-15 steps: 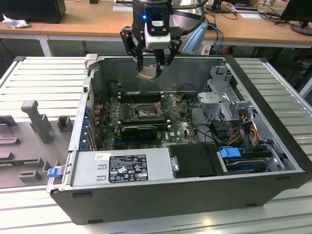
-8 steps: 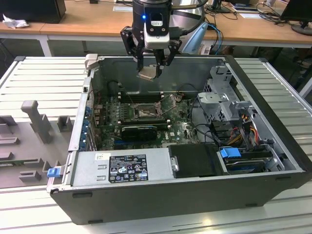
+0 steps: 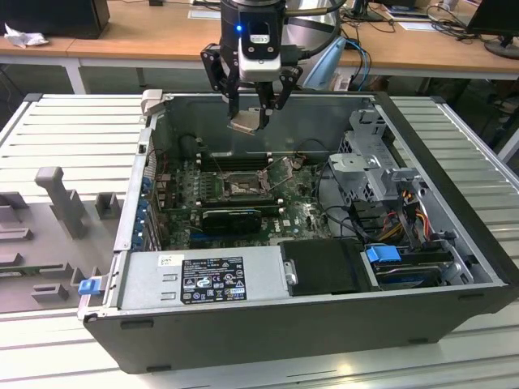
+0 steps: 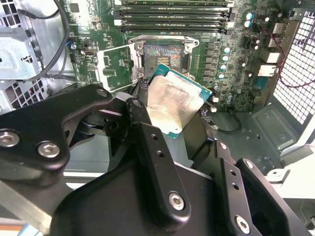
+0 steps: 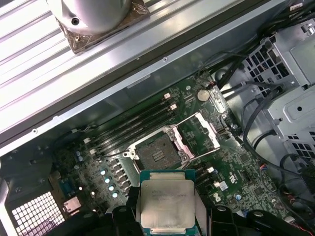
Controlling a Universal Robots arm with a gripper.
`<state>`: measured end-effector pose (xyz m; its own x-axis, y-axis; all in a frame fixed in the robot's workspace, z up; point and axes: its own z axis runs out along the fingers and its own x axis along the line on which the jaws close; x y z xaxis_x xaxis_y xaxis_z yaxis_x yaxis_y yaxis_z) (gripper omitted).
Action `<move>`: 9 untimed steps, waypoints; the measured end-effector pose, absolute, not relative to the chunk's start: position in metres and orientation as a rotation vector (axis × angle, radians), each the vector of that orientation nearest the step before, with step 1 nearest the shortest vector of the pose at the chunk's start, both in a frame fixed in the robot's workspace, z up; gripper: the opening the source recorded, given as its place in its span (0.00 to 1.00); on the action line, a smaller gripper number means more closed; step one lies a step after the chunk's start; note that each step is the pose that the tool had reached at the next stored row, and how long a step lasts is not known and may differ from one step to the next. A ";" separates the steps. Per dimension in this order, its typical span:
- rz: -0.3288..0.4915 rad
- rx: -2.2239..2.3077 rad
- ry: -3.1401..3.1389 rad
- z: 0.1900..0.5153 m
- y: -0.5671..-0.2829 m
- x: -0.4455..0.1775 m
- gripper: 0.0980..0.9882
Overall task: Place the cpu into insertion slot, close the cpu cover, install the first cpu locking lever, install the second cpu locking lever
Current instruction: 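Place the cpu into insertion slot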
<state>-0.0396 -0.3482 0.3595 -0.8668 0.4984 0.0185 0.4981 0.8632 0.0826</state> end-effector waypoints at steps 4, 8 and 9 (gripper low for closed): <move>0.133 0.827 3.024 0.360 -0.348 -0.040 0.48; 0.133 0.838 3.020 0.360 -0.348 -0.040 0.48; 0.133 0.842 3.019 0.360 -0.348 -0.040 0.48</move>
